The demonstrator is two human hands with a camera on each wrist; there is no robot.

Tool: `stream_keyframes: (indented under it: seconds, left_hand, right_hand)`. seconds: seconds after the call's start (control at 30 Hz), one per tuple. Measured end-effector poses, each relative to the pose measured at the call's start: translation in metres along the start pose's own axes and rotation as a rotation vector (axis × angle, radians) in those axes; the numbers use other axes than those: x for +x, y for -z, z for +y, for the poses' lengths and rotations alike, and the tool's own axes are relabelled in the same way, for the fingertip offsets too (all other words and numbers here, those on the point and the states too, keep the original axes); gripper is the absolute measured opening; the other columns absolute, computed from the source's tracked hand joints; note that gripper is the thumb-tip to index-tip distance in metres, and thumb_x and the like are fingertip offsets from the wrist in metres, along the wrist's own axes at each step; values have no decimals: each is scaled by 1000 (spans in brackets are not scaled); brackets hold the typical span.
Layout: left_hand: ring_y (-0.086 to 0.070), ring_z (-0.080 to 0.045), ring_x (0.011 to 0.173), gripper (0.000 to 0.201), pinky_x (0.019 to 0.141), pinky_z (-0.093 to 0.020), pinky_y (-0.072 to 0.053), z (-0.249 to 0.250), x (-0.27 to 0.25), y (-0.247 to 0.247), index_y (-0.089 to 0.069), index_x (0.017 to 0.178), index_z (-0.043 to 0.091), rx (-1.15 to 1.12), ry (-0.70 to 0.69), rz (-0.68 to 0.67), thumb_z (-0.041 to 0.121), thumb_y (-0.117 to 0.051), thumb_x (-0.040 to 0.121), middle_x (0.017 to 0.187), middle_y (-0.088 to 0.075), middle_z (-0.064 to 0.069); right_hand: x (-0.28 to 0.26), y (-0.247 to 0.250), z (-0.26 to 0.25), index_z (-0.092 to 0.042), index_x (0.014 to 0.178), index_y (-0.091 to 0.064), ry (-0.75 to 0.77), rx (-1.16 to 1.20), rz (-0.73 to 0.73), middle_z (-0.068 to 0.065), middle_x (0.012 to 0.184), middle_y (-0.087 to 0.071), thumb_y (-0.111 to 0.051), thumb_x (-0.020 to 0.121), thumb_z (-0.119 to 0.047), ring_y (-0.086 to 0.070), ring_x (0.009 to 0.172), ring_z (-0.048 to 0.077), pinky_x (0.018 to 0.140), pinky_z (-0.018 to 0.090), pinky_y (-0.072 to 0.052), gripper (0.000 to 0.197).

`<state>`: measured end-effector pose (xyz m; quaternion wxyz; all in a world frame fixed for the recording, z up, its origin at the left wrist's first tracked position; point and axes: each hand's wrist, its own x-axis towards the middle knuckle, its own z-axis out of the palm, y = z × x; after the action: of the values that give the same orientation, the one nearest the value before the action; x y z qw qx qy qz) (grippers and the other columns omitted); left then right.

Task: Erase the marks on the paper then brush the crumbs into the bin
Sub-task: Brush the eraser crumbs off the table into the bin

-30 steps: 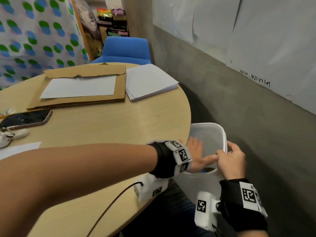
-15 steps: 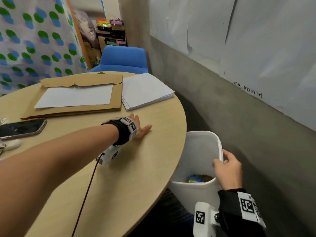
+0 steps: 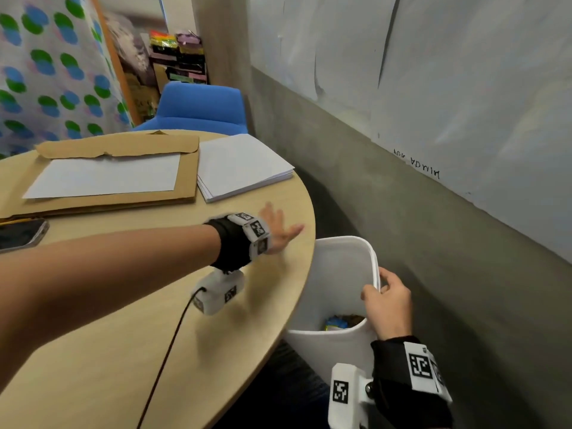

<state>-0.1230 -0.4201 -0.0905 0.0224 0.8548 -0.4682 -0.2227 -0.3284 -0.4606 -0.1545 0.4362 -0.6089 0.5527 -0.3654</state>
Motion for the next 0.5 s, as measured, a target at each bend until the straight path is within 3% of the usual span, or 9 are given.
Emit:
stream_keyframes:
  seconds: [0.07, 0.13, 0.23, 0.3, 0.33, 0.37, 0.43, 0.5]
  left_hand:
    - [7, -32, 145, 82, 118, -44, -1, -26, 12, 2, 2, 149, 5, 79, 175, -20, 61, -19, 94, 156, 16, -16]
    - [5, -34, 145, 83, 118, -44, -3, -31, 10, -4, 4, 149, 3, 115, 188, -28, 60, -23, 94, 156, 14, -18]
    - [-13, -32, 144, 71, 115, -38, -13, 8, -26, -20, -12, 148, 3, 127, -114, -51, 46, -35, 97, 156, -11, -18]
    - [-13, -24, 144, 55, 109, -28, -9, 47, -58, -27, -13, 149, 9, 218, -368, -297, 34, -26, 102, 156, -14, -12]
    - [-11, -20, 144, 51, 104, -21, -9, 61, -69, -28, -12, 150, 11, 248, -434, -439, 30, -22, 104, 157, -12, -8]
    - [-12, -19, 144, 49, 100, -19, -9, 70, -74, -29, -16, 150, 12, 263, -486, -496, 27, -22, 104, 158, -13, -7]
    - [-11, -21, 144, 48, 104, -20, -8, 70, -74, -25, -24, 148, 11, 265, -536, -369, 28, -26, 103, 158, -12, -9]
    - [-4, -21, 146, 53, 112, -26, -8, 53, -73, -17, -21, 149, 11, 196, -408, -179, 34, -28, 102, 159, 0, -10]
  right_hand:
    - [0, 2, 0, -5, 118, -60, -5, 0, -8, 10, 76, -55, -54, 77, 7, -52, 80, 24, 72, 27, -37, 43]
    - [0, 3, 1, -5, 118, -60, -7, 6, -11, 3, 67, -52, -54, 77, 7, -51, 78, 24, 71, 28, -38, 43]
    - [2, 2, 3, -5, 117, -61, 0, 2, -13, -4, 61, -45, -54, 76, 7, -48, 75, 24, 70, 29, -36, 43]
    - [2, -1, 3, -3, 117, -61, 0, 2, -4, 2, 64, -49, -54, 76, 8, -49, 75, 24, 70, 29, -37, 43]
    - [2, -2, 3, -3, 117, -61, -1, 3, -1, 6, 69, -51, -53, 75, 8, -49, 75, 24, 70, 29, -38, 44]
    - [1, -3, 3, -3, 117, -60, 0, 0, 3, 10, 73, -53, -53, 76, 7, -49, 75, 24, 70, 29, -38, 44]
    - [1, -2, 3, -3, 118, -60, 10, -5, 7, 8, 69, -52, -53, 76, 7, -49, 76, 23, 70, 28, -37, 44]
    - [0, 0, 3, -3, 118, -60, 14, -7, 3, 1, 63, -48, -54, 76, 7, -49, 77, 23, 71, 28, -36, 44]
